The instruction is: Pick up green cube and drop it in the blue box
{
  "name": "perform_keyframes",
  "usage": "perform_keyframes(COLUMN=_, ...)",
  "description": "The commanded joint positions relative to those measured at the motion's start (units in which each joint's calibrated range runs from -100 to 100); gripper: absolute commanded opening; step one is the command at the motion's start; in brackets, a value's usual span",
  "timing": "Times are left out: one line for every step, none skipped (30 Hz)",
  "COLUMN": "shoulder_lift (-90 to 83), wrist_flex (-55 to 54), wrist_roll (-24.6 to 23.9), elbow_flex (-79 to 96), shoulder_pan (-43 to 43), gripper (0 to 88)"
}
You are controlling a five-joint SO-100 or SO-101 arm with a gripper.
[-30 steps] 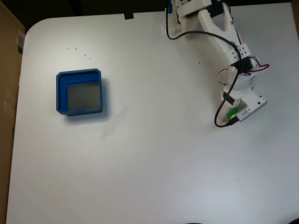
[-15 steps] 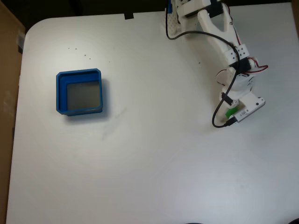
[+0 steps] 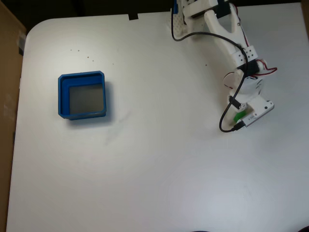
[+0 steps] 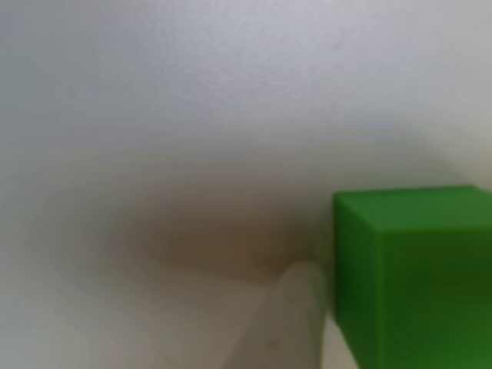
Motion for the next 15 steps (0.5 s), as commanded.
perform_keyframes(shoulder_lift=-3.2, wrist_flex=0.2, wrist_roll=0.0, elbow_flex=-3.2, shoulder_pan=0.6, gripper=11.6)
perform_keyframes(shoulder_lift=-3.4, wrist_flex=0.2, wrist_roll=0.0, elbow_flex=-3.2, shoulder_pan=0.6, gripper=8.8)
perform_keyframes(shoulder_lift=-3.4, wrist_flex=0.2, wrist_roll=0.0, elbow_flex=-3.2, shoulder_pan=0.6, gripper=6.1)
perform_keyframes(shoulder_lift=-3.4, wrist_flex=0.2, wrist_roll=0.0, elbow_flex=-3.2, shoulder_pan=0.6, gripper=3.7)
perform_keyframes(shoulder_lift=-3.4, wrist_flex=0.1, wrist_roll=0.0, elbow_flex=-3.2, shoulder_pan=0.6, gripper=2.4)
perform_keyframes(shoulder_lift=-3.3, wrist_flex=0.0, wrist_roll=0.0, elbow_flex=-3.2, shoulder_pan=0.6, gripper=0.9)
perform_keyframes(shoulder_lift=-3.3, wrist_flex=0.0, wrist_roll=0.0, elbow_flex=-3.2, shoulder_pan=0.6, gripper=0.3)
perform_keyframes(shoulder_lift=-3.3, wrist_flex=0.0, wrist_roll=0.0, elbow_flex=-3.2, shoulder_pan=0.6, gripper=0.3)
perform_keyframes(shoulder_lift=-3.3, wrist_flex=0.0, wrist_roll=0.0, elbow_flex=-3.2, shoulder_pan=0.6, gripper=0.5)
perform_keyframes(shoulder_lift=-3.3, wrist_flex=0.0, wrist_roll=0.0, elbow_flex=-3.2, shoulder_pan=0.6, gripper=0.5)
perform_keyframes(shoulder_lift=-3.3, wrist_flex=0.1, wrist_roll=0.0, elbow_flex=-3.2, shoulder_pan=0.6, gripper=0.5)
perform_keyframes(shoulder_lift=-3.4, wrist_flex=0.1, wrist_roll=0.0, elbow_flex=-3.2, shoulder_pan=0.6, gripper=0.5)
perform_keyframes(shoulder_lift=-3.5, wrist_flex=0.2, wrist_roll=0.0, elbow_flex=-3.4, shoulder_pan=0.6, gripper=0.5)
perform_keyframes(shoulder_lift=-3.7, wrist_flex=0.2, wrist_roll=0.0, elbow_flex=-3.4, shoulder_pan=0.6, gripper=0.5)
perform_keyframes(shoulder_lift=-4.4, wrist_flex=0.2, wrist_roll=0.0, elbow_flex=-3.4, shoulder_pan=0.6, gripper=0.5)
